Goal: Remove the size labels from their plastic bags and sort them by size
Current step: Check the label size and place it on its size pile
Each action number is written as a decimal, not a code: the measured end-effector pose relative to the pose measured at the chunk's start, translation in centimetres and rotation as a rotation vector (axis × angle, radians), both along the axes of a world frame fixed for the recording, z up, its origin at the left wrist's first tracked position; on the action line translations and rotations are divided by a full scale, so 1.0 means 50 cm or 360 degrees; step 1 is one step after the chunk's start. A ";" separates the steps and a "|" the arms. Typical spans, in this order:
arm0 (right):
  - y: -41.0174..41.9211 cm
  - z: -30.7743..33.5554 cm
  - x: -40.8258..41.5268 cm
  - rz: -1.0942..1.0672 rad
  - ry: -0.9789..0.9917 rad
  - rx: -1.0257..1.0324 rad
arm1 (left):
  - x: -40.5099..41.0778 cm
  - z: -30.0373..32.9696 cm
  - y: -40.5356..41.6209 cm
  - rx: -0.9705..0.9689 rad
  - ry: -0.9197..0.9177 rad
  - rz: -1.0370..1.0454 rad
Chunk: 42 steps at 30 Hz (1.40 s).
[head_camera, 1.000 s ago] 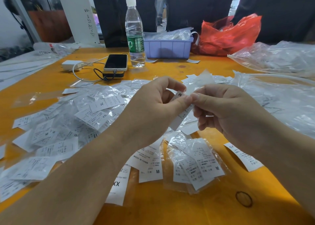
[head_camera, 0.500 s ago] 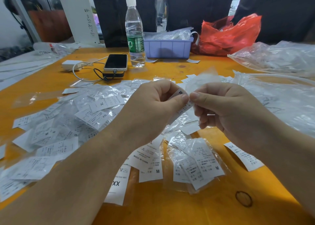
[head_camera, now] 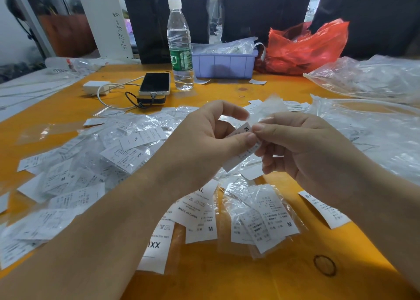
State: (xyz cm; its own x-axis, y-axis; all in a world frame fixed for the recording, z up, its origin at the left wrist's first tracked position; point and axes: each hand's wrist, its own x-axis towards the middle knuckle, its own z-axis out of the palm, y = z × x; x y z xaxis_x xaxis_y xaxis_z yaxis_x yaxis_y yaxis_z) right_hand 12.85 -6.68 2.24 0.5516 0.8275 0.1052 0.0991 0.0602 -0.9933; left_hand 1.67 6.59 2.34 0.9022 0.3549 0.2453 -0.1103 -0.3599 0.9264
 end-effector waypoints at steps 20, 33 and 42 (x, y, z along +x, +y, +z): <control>-0.006 0.008 -0.003 -0.0014 -0.0056 -0.0081 | -0.001 0.006 0.012 -0.0381 0.0346 -0.0124; -0.003 0.005 -0.008 -0.0138 -0.0232 -0.0008 | 0.002 0.008 0.004 -0.0066 0.0300 0.0193; -0.003 0.003 -0.009 -0.0068 -0.0235 -0.0041 | -0.001 0.009 0.003 -0.0096 0.0188 0.0295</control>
